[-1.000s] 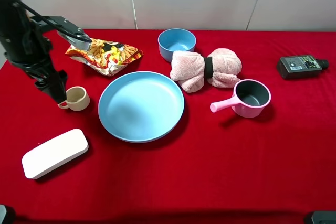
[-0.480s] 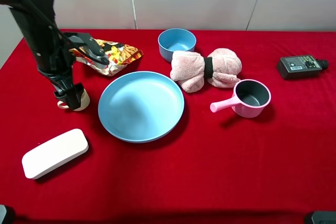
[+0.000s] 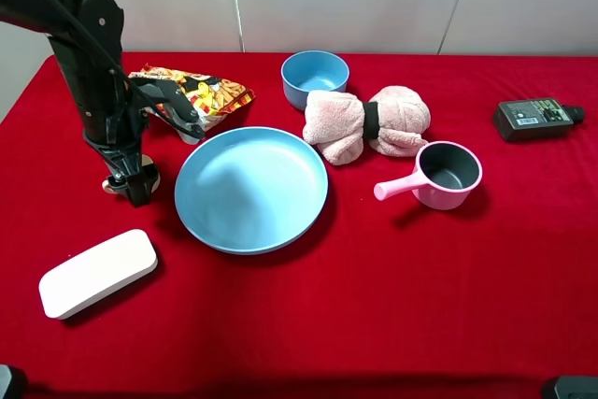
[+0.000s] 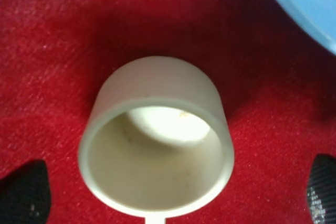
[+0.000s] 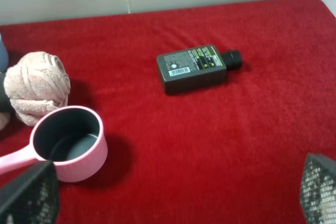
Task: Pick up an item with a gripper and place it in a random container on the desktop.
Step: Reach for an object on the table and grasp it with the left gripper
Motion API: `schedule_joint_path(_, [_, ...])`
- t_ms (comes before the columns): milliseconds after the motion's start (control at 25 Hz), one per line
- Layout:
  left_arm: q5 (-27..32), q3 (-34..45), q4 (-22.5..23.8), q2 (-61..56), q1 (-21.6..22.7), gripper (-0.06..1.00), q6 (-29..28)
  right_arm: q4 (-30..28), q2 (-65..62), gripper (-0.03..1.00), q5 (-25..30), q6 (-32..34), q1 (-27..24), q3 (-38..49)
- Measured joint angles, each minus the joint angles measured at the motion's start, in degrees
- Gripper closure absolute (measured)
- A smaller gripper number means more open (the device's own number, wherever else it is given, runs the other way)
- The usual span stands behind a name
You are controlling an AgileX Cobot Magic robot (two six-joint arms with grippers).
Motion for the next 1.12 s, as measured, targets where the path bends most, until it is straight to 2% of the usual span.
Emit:
schedule_joint_path(440, [-1.5, 0.0, 0.65, 3.59, 0.0, 0.06, -0.1, 0.0, 0.0, 0.28, 0.0, 0.0, 0.0, 0.0])
schedule_joint_path(960, [-2.72, 0.0, 1.17, 3.65, 0.0, 0.4, -0.16, 0.0, 0.0, 0.28, 0.0, 0.0, 0.0, 0.0])
schedule_joint_path(1120, [-2.72, 0.0, 1.17, 3.65, 0.0, 0.41, -0.16, 0.0, 0.0, 0.28, 0.0, 0.0, 0.0, 0.0])
